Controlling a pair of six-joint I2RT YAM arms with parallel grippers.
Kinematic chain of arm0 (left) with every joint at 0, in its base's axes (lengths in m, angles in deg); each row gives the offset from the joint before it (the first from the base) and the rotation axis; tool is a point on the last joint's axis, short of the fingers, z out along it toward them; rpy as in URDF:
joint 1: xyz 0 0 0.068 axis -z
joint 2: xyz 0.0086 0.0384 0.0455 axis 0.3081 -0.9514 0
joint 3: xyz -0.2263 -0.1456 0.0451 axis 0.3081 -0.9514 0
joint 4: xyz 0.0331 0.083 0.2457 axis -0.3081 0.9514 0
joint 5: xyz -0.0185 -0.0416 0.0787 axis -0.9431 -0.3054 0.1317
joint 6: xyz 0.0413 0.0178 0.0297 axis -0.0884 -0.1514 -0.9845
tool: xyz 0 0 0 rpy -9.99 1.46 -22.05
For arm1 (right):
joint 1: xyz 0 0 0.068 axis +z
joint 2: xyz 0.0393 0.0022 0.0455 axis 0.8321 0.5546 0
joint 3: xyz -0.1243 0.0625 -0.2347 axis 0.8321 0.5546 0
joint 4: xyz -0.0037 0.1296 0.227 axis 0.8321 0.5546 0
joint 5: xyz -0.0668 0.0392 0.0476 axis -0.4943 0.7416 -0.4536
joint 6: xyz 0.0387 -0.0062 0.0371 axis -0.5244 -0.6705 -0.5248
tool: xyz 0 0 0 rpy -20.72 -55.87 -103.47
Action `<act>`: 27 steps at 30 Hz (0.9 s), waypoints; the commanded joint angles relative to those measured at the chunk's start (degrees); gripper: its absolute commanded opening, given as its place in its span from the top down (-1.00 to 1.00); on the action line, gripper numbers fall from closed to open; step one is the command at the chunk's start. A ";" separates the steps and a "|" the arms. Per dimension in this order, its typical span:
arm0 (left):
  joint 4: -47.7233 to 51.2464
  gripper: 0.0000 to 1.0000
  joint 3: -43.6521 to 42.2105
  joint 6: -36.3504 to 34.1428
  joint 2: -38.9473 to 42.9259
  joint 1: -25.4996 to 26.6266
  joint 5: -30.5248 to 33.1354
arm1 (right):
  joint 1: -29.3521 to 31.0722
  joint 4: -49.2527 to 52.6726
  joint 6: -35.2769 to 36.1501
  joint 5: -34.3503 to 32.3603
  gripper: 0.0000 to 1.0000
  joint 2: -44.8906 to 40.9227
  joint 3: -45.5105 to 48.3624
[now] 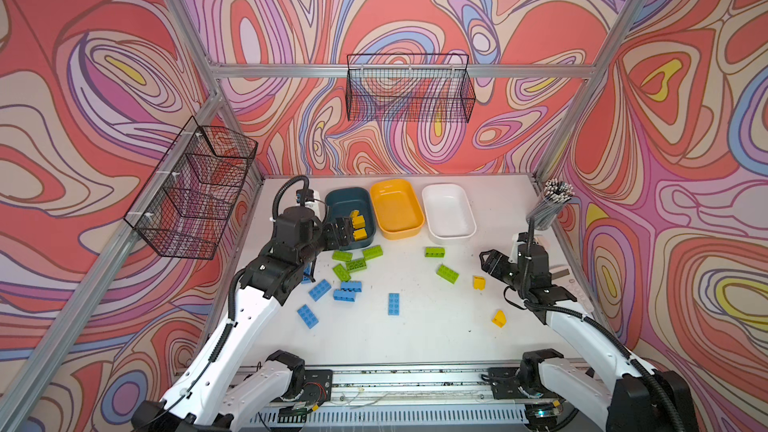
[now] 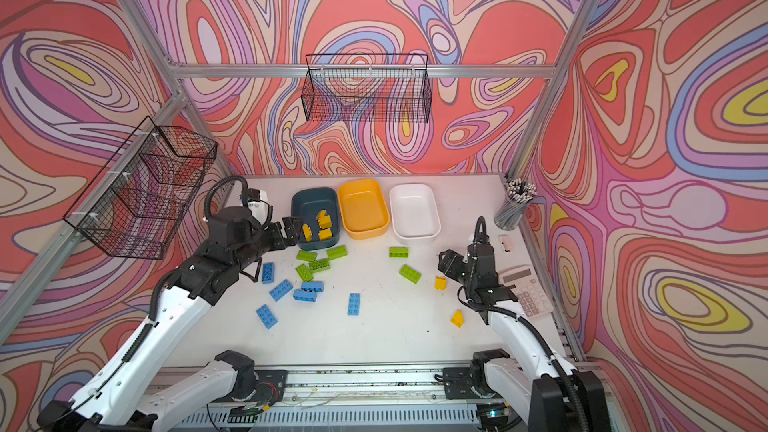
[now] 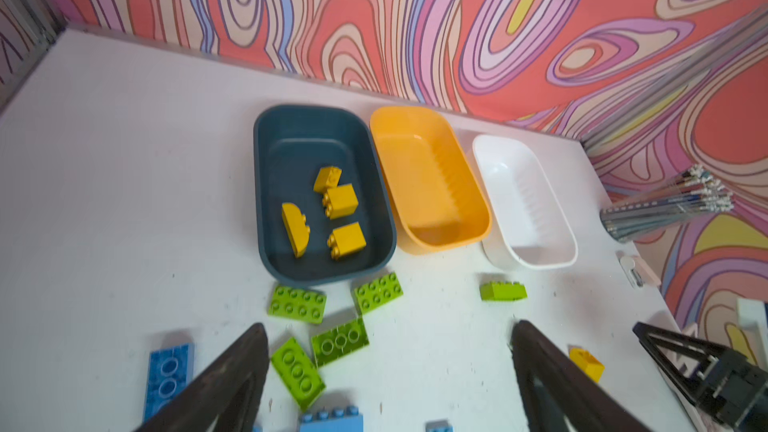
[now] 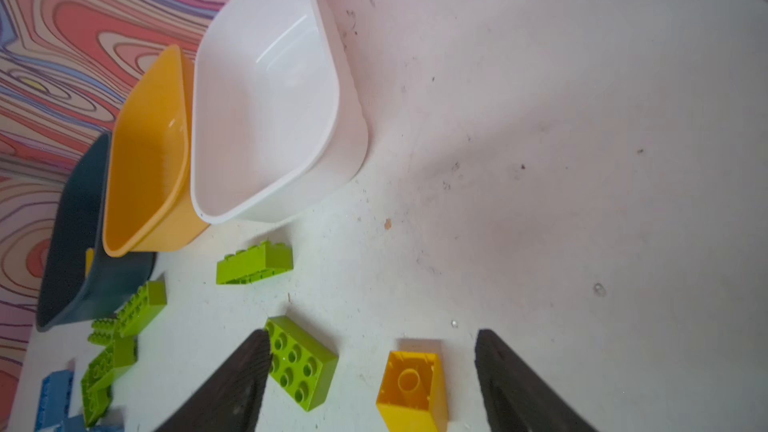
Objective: Sort the legos into containers by color
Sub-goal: 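Withdraw the left arm while the right gripper lowers onto a yellow brick, then grasp the yellow brick with the right gripper and carry it toward the bins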
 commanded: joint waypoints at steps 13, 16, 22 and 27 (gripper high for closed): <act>3.33 -0.84 -11.49 5.03 9.99 4.29 -2.31 | 9.76 9.10 1.49 -12.68 -0.45 13.10 -5.22; 3.89 -0.83 -10.68 4.72 7.96 6.28 -2.80 | 9.92 9.25 1.88 -12.05 -0.30 15.12 -5.70; 2.81 -0.84 -11.70 5.22 10.02 6.43 -1.68 | 10.54 8.15 1.97 -12.22 -0.15 16.92 -5.33; 4.07 -0.84 -11.39 4.85 14.56 4.21 -0.14 | 11.06 7.92 2.06 -12.53 0.01 18.52 -5.67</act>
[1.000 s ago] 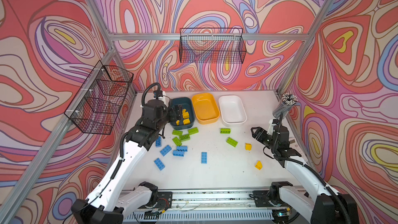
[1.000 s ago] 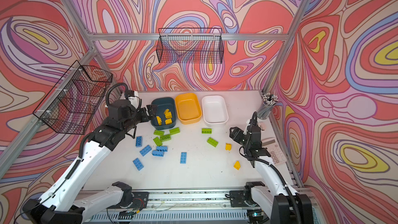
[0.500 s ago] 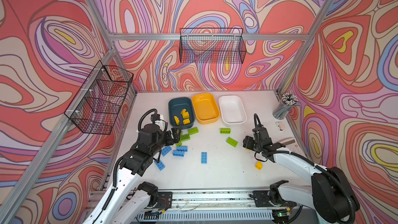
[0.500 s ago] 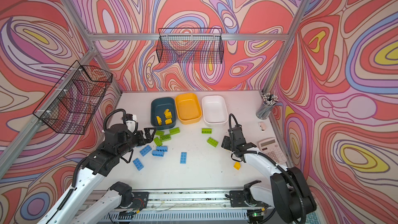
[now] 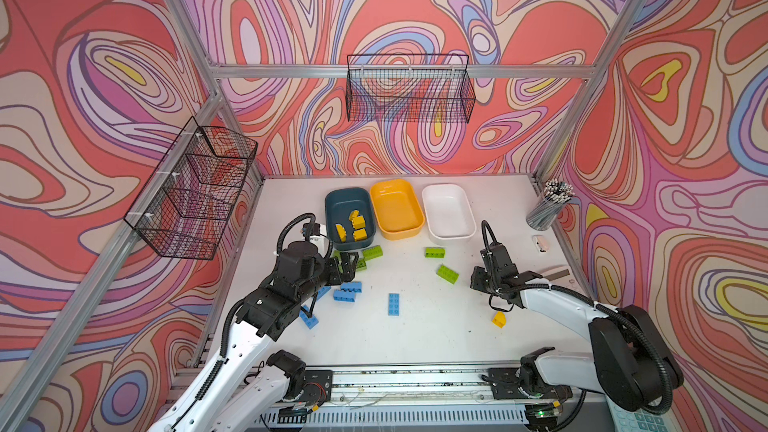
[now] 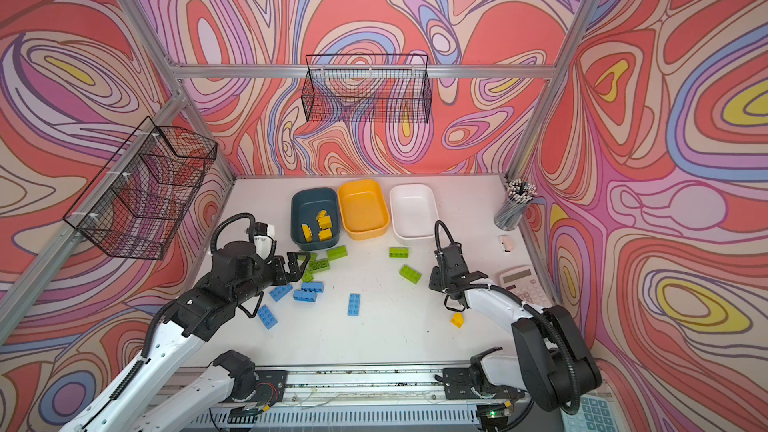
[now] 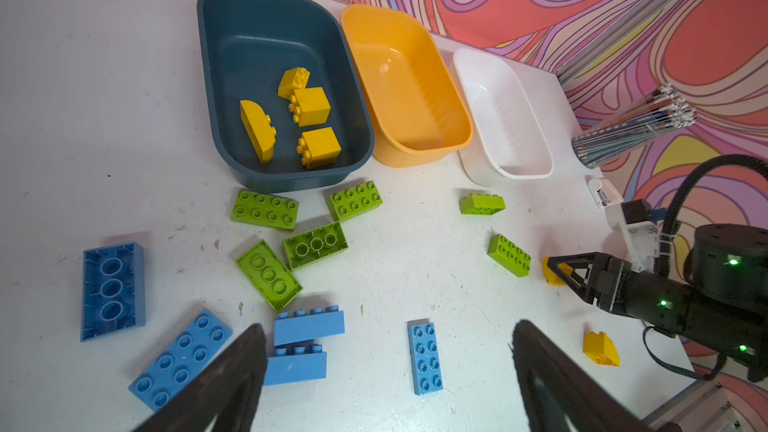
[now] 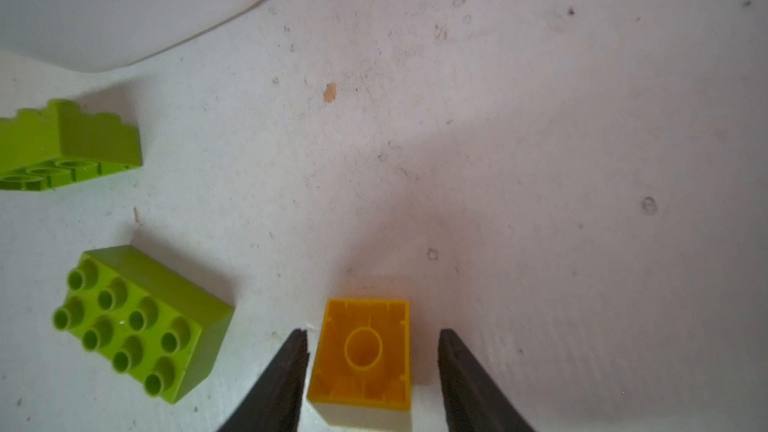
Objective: Sort the legos into containers by color
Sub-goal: 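Grasp the yellow brick with the right gripper and carry it toward the bins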
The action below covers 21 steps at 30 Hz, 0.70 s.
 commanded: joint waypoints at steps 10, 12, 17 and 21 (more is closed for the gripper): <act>4.64 -0.86 0.68 -5.44 17.11 -1.52 13.97 | 2.27 2.96 1.76 -1.44 0.39 2.15 -4.61; 5.04 -0.86 0.53 -6.06 19.02 -1.51 16.22 | 2.82 4.34 2.34 -1.12 0.41 1.53 -6.67; 4.10 -0.86 -0.36 -5.87 22.39 -1.52 18.59 | 5.48 7.26 5.52 4.44 0.43 0.94 -14.82; 3.93 -0.86 -1.14 -5.54 25.33 -1.52 21.14 | 7.60 9.03 7.77 6.78 0.43 2.05 -23.94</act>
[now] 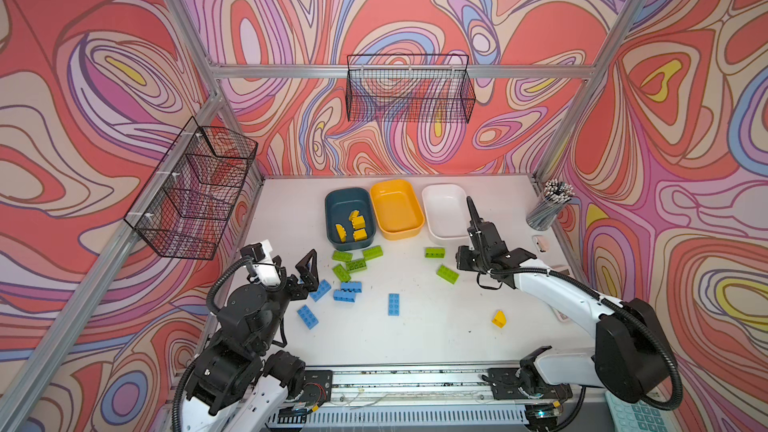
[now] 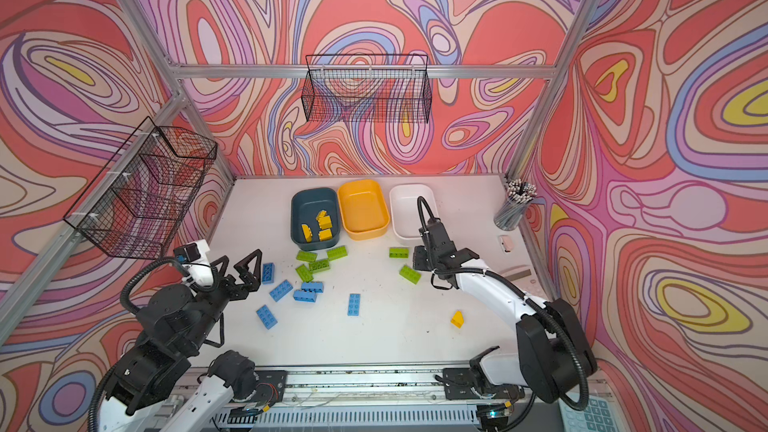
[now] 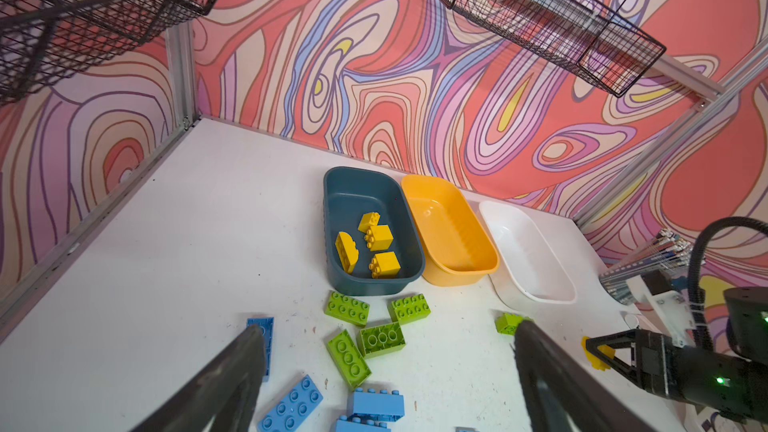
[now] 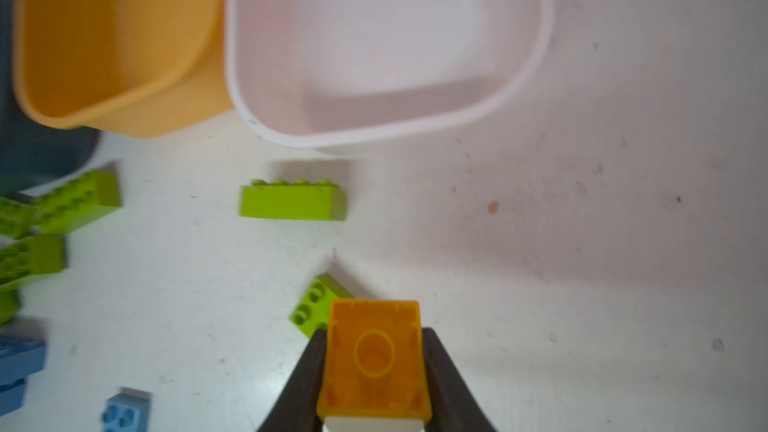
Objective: Sort the legos into containers by color
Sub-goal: 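Grasp the yellow brick with the right gripper and carry it toward the bins, then move the right gripper over the dark teal bin and release the brick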
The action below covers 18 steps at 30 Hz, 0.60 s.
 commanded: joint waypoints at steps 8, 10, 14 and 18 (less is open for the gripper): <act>-0.64 -0.88 -2.54 -0.74 5.01 -0.21 5.34 | 3.22 -0.38 4.24 13.28 0.44 13.69 -24.83; -0.64 -0.88 -2.59 -0.78 4.86 -0.21 5.36 | 4.19 -1.73 3.93 14.84 0.45 17.85 -29.23; -0.64 -0.89 -2.59 -0.73 4.24 -0.14 5.09 | 7.38 -2.77 3.73 16.61 0.45 28.72 -39.85; -0.71 -0.89 -2.68 -0.58 3.72 -0.27 4.71 | 10.75 -2.33 3.47 17.87 0.46 39.51 -50.92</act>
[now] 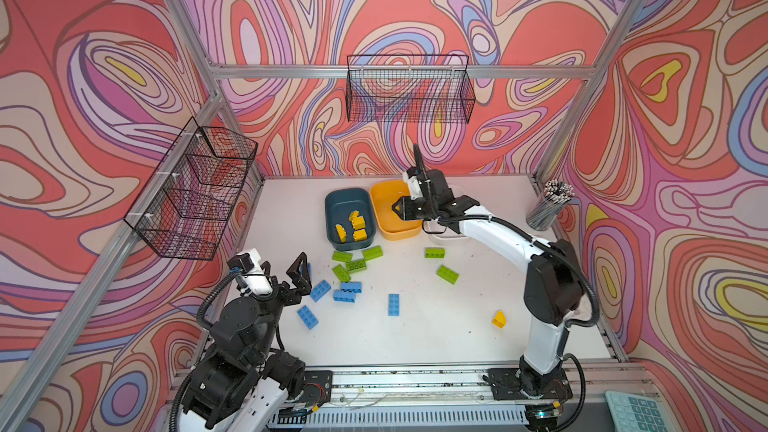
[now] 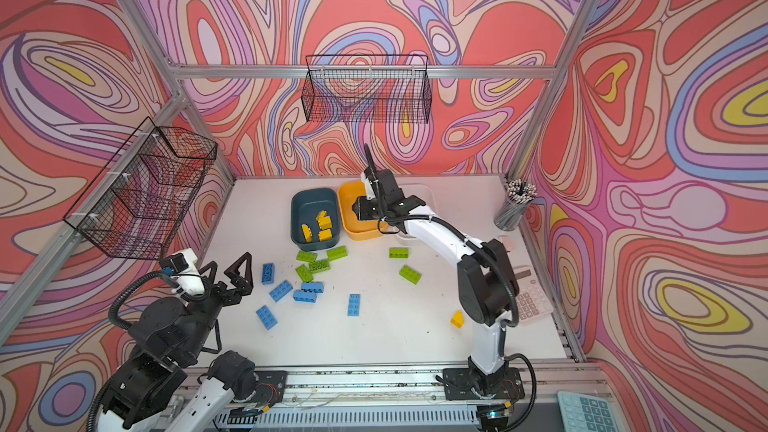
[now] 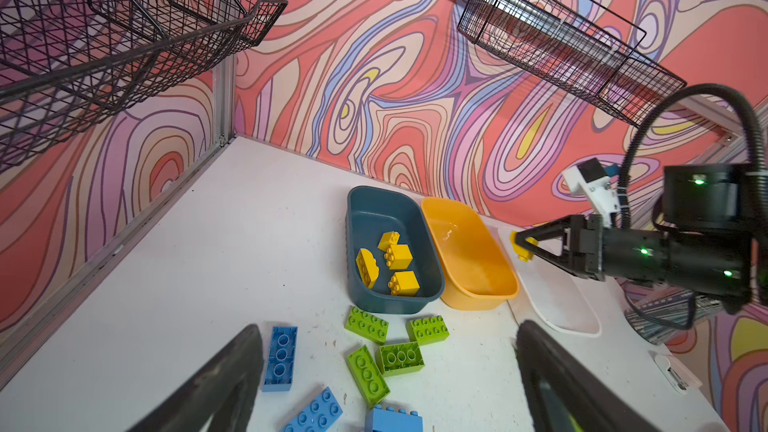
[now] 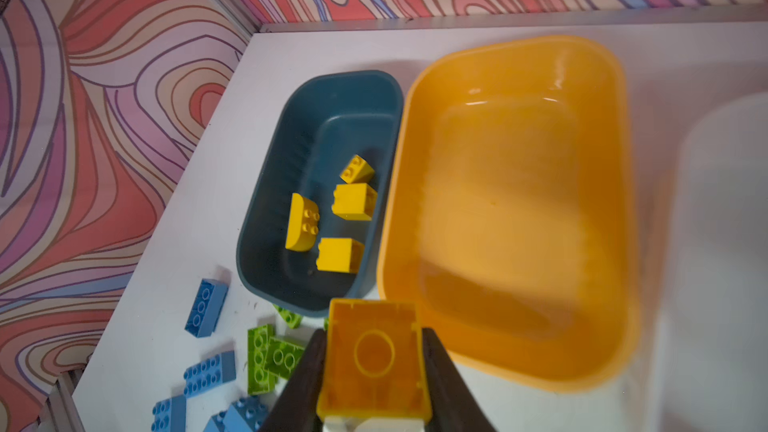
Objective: Sort the legos into containers by color
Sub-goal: 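Move the right gripper over the dark teal bin and release the brick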
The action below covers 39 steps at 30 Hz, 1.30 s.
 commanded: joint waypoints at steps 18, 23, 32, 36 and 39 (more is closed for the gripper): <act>-2.00 -0.91 -1.34 -0.18 -2.20 -2.59 -3.82 | 4.87 1.24 -2.74 6.47 0.21 25.34 -27.03; -4.06 -0.93 -1.26 -1.99 -4.51 -2.93 -11.45 | 4.87 -0.83 -2.83 6.40 -0.10 23.72 -24.79; -7.96 -0.96 -0.41 -4.25 -16.27 -2.93 -30.50 | 3.72 -8.25 -3.00 5.66 -0.30 11.71 -10.71; -11.24 -0.96 -1.77 -3.66 -16.90 -1.12 -33.36 | 0.64 -14.24 -5.21 6.90 -0.31 3.14 1.09; -13.56 -0.95 -1.97 -3.52 -19.03 6.19 -30.18 | -2.85 -17.04 -6.39 8.20 -0.31 -3.25 8.95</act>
